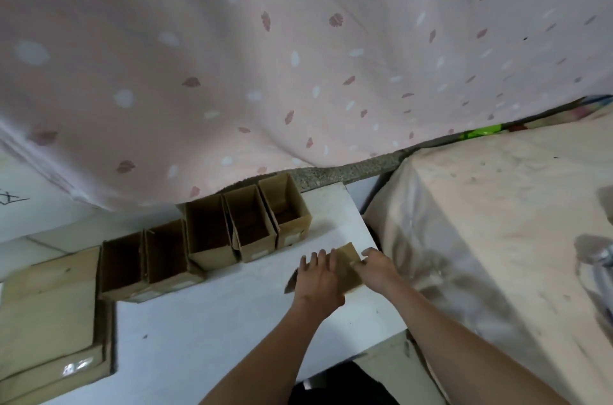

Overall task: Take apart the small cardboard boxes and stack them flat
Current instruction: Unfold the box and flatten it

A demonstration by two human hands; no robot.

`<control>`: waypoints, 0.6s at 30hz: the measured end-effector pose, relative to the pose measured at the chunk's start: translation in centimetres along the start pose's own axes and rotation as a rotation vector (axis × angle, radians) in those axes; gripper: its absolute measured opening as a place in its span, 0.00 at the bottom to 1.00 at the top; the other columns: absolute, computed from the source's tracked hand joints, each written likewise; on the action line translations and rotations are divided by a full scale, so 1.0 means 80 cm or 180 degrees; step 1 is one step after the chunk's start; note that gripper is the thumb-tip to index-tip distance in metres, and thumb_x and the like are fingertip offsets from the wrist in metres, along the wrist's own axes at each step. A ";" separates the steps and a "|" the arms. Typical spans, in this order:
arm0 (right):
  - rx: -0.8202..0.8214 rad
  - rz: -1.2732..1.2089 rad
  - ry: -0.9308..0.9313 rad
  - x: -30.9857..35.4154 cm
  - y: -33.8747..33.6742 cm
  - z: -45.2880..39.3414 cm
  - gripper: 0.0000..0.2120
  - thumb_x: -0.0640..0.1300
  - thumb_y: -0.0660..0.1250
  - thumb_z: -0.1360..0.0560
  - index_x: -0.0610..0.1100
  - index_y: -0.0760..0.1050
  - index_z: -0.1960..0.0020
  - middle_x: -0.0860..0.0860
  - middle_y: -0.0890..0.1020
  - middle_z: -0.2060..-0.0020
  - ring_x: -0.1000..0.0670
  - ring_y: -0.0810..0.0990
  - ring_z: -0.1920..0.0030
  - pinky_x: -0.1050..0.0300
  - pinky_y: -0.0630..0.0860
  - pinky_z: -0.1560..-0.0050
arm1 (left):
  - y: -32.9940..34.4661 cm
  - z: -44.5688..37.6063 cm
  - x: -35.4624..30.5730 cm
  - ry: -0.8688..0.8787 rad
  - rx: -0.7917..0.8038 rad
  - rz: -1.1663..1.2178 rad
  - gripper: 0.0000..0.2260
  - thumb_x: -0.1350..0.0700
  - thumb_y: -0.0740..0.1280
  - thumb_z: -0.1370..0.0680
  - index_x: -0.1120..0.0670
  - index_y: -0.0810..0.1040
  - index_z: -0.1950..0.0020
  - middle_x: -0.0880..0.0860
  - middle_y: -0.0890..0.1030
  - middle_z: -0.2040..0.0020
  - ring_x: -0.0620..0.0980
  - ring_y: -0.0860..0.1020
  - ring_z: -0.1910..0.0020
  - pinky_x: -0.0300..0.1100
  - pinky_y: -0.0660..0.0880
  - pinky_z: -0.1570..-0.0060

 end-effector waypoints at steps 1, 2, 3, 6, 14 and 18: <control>0.0015 -0.0053 0.0008 -0.001 0.000 -0.003 0.24 0.49 0.66 0.21 0.40 0.69 0.29 0.43 0.76 0.33 0.44 0.74 0.34 0.55 0.73 0.38 | 0.002 -0.001 -0.001 -0.0046 0.0031 0.0004 0.44 0.45 0.70 0.25 0.58 0.48 0.19 0.61 0.61 0.23 0.61 0.60 0.24 0.57 0.54 0.23; 0.0036 -0.0106 0.0020 -0.002 -0.001 -0.005 0.23 0.49 0.66 0.21 0.41 0.70 0.29 0.44 0.76 0.33 0.44 0.74 0.34 0.56 0.72 0.38 | 0.003 -0.001 -0.003 -0.0098 0.0061 0.0022 0.46 0.45 0.71 0.26 0.58 0.47 0.19 0.61 0.61 0.24 0.61 0.61 0.24 0.57 0.54 0.23; 0.0052 -0.0170 0.0025 -0.003 -0.002 -0.007 0.23 0.49 0.67 0.22 0.41 0.71 0.30 0.45 0.76 0.34 0.45 0.75 0.35 0.57 0.73 0.40 | 0.004 -0.003 -0.005 -0.0159 0.0078 0.0054 0.47 0.45 0.72 0.26 0.58 0.46 0.19 0.61 0.62 0.24 0.61 0.61 0.25 0.57 0.54 0.23; 0.0086 -0.0412 0.0011 0.000 -0.007 -0.009 0.12 0.45 0.66 0.23 0.43 0.77 0.41 0.47 0.80 0.45 0.47 0.79 0.46 0.60 0.72 0.55 | 0.002 -0.007 -0.011 -0.0340 0.0066 0.0160 0.48 0.47 0.73 0.27 0.57 0.45 0.19 0.60 0.64 0.25 0.60 0.63 0.26 0.57 0.56 0.24; 0.0143 -0.0680 -0.0658 0.010 -0.033 0.001 0.08 0.44 0.66 0.23 0.44 0.80 0.46 0.49 0.81 0.55 0.49 0.79 0.55 0.59 0.69 0.57 | -0.006 -0.004 -0.013 -0.0563 -0.0591 0.0936 0.42 0.45 0.75 0.33 0.52 0.60 0.24 0.52 0.70 0.30 0.55 0.68 0.32 0.50 0.66 0.32; -0.0658 -0.0665 -0.0741 -0.008 -0.076 -0.017 0.22 0.47 0.72 0.25 0.42 0.71 0.34 0.43 0.78 0.40 0.43 0.77 0.40 0.54 0.73 0.41 | -0.010 0.005 -0.006 -0.0578 -0.0853 0.1920 0.44 0.46 0.79 0.37 0.46 0.62 0.27 0.46 0.70 0.31 0.49 0.69 0.33 0.47 0.71 0.35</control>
Point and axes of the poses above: each hand's wrist, its own z-axis away from the middle knuckle, its own y-axis out of the palm, x = y × z, the point moved 5 cm from there along -z, towards the middle knuckle
